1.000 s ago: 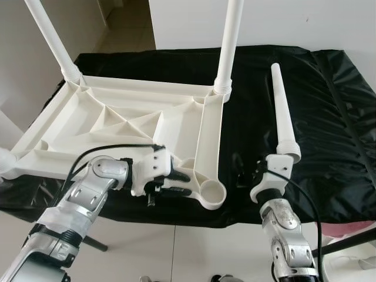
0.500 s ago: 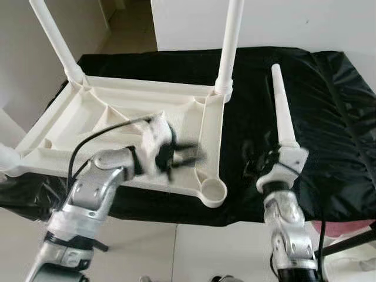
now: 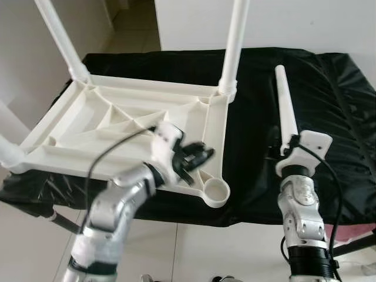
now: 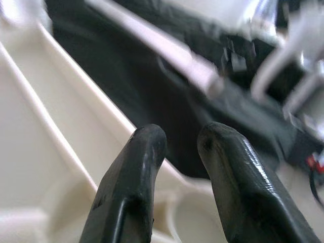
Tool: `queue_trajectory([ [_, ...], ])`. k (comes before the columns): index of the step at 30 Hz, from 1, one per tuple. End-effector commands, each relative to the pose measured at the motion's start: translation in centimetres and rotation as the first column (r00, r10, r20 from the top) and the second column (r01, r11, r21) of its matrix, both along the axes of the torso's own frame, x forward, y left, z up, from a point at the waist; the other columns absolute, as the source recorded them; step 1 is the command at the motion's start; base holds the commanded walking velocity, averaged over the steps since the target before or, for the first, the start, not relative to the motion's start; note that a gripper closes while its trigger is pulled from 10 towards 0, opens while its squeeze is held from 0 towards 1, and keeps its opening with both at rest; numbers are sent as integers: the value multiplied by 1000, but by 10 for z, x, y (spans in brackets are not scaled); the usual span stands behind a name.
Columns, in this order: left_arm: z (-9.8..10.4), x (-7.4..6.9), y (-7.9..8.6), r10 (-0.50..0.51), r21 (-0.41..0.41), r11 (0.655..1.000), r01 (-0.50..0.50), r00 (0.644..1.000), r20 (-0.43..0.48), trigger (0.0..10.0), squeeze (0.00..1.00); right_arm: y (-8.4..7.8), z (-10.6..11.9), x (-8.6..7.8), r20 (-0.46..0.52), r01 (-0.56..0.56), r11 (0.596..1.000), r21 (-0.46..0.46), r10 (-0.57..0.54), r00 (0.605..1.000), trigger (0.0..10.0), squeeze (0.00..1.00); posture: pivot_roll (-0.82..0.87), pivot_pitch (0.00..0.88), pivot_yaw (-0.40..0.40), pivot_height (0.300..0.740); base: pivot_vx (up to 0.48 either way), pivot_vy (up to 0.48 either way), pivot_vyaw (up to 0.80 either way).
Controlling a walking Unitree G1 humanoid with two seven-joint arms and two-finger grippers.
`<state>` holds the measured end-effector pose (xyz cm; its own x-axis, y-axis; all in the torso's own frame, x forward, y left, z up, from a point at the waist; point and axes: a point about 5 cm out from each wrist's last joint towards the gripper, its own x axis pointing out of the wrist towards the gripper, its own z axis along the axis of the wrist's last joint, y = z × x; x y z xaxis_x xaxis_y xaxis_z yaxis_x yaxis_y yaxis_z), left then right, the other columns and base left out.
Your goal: Building children table
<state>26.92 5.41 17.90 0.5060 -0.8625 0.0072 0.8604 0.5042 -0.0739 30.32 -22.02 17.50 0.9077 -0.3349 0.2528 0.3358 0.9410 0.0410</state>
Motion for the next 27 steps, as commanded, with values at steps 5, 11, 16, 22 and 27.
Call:
queue_trajectory([
  [5, -2, -4, -1, 50, 29, 998, -51, 999, 6, 10000, 0, -8, -17, 0, -97, 31, 999, 11, -30, 995, 10000, 0, -17, 122, 50, 740, 0, 0, 0],
  [11, -1, -4, -1, 66, 39, 997, -66, 998, 14, 10000, 0, -6, -25, 4, -138, -25, 999, 32, 29, 990, 10000, 0, -19, 122, 52, 740, 0, 0, 0],
  [16, 0, -4, -2, 72, 50, 996, -74, 997, 29, 10000, 0, -10, -27, 11, -160, -55, 998, 40, 61, 985, 10000, 0, -20, 119, 52, 740, 0, 0, 0],
  [22, 0, -4, -3, 82, 51, 995, -83, 996, 31, 10000, 0, -22, -33, 20, -225, -61, 995, 75, 76, 971, 10000, 0, -18, 120, 51, 740, 0, 0, 0],
  [27, 1, -4, -3, 90, 50, 995, -92, 995, 34, 10000, 0, -23, -35, 23, -243, -84, 994, 70, 99, 965, 10000, 0, -15, 121, 47, 740, 0, 0, 0],
])
